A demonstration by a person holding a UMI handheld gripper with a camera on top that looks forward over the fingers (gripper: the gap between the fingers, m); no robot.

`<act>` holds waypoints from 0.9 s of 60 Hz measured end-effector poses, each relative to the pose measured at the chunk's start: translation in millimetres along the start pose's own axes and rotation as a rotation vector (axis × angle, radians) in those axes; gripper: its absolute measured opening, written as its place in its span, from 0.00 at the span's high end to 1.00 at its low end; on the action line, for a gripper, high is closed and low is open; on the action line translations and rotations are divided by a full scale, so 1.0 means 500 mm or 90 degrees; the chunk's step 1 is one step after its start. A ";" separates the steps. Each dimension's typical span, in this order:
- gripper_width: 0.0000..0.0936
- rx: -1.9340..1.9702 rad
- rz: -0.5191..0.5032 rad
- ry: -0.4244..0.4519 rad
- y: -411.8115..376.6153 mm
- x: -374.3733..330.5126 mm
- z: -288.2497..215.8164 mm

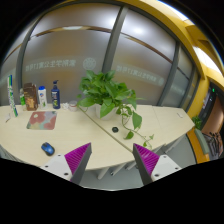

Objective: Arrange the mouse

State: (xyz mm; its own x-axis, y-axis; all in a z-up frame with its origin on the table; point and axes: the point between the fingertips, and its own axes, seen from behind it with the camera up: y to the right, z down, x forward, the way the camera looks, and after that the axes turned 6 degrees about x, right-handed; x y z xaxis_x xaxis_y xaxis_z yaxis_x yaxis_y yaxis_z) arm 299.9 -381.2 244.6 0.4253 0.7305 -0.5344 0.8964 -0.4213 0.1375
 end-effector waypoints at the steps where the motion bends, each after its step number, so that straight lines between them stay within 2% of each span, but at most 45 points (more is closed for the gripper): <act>1: 0.09 0.002 0.000 -0.002 0.000 -0.001 0.003; 9: 0.09 0.007 -0.002 -0.021 0.001 -0.002 0.060; 18: 0.09 -0.001 -0.022 -0.055 -0.030 -0.005 0.175; 31: 0.09 -0.046 -0.110 -0.101 -0.209 0.005 0.322; 41: 0.09 -0.071 -0.198 -0.087 -0.397 0.062 0.331; 49: 0.09 -0.084 -0.242 -0.069 -0.524 0.141 0.312; 54: 0.09 -0.105 -0.260 -0.077 -0.584 0.196 0.313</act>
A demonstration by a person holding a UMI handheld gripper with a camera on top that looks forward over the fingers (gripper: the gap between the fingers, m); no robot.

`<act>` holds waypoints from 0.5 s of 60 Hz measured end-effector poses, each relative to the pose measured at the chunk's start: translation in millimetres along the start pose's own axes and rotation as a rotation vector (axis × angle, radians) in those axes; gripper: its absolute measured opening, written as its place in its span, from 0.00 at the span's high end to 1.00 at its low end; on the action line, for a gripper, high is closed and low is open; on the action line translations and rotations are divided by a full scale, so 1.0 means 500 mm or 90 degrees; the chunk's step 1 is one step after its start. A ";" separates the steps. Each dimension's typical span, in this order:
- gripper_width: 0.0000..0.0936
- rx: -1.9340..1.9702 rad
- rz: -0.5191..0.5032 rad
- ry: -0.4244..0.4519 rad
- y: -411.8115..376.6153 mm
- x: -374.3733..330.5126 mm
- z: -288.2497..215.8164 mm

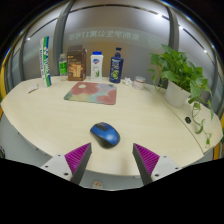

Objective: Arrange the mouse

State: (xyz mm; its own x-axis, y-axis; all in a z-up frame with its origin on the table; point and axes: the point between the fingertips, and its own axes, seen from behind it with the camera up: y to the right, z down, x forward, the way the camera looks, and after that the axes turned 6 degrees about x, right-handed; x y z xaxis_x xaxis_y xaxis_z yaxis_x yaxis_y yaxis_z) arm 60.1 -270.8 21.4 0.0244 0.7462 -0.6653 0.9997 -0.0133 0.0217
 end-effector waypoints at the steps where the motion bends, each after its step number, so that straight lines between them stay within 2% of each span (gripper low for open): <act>1: 0.09 -0.004 -0.002 -0.003 -0.004 0.013 -0.003; 11: 0.09 -0.030 -0.008 -0.028 -0.021 0.106 -0.025; 20: 0.11 -0.022 -0.002 -0.029 0.010 0.161 -0.062; 25: 0.17 0.002 -0.014 -0.036 0.020 0.183 -0.073; 30: 0.35 0.023 -0.038 -0.041 0.008 0.193 -0.072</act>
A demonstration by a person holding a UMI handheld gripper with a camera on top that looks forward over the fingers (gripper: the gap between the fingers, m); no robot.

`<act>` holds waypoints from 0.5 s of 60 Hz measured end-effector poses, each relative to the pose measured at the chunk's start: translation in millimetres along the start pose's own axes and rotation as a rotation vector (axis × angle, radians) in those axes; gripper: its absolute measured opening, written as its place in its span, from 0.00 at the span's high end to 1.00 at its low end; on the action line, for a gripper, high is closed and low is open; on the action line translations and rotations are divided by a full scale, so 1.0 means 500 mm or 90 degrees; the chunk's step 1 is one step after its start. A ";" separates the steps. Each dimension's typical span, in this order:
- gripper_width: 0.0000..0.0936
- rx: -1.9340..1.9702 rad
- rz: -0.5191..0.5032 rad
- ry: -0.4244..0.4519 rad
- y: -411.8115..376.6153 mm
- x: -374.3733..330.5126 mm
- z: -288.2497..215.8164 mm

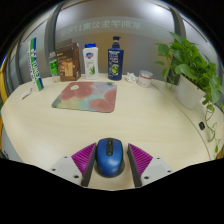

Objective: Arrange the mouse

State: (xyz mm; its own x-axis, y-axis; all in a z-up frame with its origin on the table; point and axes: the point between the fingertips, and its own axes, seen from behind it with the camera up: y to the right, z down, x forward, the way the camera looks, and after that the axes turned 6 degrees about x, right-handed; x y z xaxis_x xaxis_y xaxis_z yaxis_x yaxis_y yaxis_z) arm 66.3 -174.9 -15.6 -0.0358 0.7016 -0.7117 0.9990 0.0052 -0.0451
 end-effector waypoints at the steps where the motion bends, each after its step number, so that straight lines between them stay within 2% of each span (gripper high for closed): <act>1: 0.39 0.006 -0.005 -0.002 -0.003 -0.002 0.000; 4: 0.50 0.013 0.004 0.002 0.002 -0.003 -0.002; 19: 0.61 0.017 0.019 -0.015 0.014 -0.009 -0.015; 24: 0.61 0.023 0.028 0.012 0.022 -0.034 -0.083; 30: 0.61 0.038 0.027 0.084 0.011 -0.063 -0.239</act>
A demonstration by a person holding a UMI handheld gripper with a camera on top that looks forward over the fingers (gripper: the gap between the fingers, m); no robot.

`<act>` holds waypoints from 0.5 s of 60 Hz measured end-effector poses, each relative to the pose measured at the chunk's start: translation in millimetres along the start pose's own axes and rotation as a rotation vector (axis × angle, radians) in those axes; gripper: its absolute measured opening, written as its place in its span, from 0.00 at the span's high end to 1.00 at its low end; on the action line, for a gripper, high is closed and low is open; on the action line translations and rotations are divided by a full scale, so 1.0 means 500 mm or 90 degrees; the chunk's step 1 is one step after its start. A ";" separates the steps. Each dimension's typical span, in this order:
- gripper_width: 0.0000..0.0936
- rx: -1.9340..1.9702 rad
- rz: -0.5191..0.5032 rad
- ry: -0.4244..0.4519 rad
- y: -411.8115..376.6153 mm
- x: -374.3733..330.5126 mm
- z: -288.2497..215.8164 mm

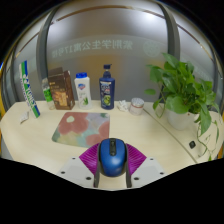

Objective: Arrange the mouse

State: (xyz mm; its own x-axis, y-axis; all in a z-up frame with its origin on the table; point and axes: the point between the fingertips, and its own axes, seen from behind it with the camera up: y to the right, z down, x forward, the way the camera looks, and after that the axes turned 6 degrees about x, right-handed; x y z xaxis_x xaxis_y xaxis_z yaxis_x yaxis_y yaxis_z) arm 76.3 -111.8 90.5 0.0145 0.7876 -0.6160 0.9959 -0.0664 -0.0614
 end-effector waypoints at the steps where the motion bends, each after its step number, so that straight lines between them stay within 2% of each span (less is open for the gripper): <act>1: 0.61 0.003 -0.002 0.016 -0.005 0.001 -0.031; 8: 0.61 0.013 -0.028 0.112 -0.067 0.025 -0.231; 14: 0.61 0.012 -0.061 0.146 -0.146 0.090 -0.315; 19: 0.62 0.013 -0.086 0.117 -0.214 0.171 -0.304; 25: 0.62 0.017 -0.108 0.038 -0.281 0.277 -0.218; 30: 0.61 0.001 -0.089 -0.010 -0.294 0.351 -0.138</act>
State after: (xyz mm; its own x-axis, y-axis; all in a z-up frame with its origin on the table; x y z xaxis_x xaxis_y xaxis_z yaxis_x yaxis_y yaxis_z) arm -61.6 78.7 45.6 -0.1253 0.7793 -0.6140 0.9880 0.0416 -0.1488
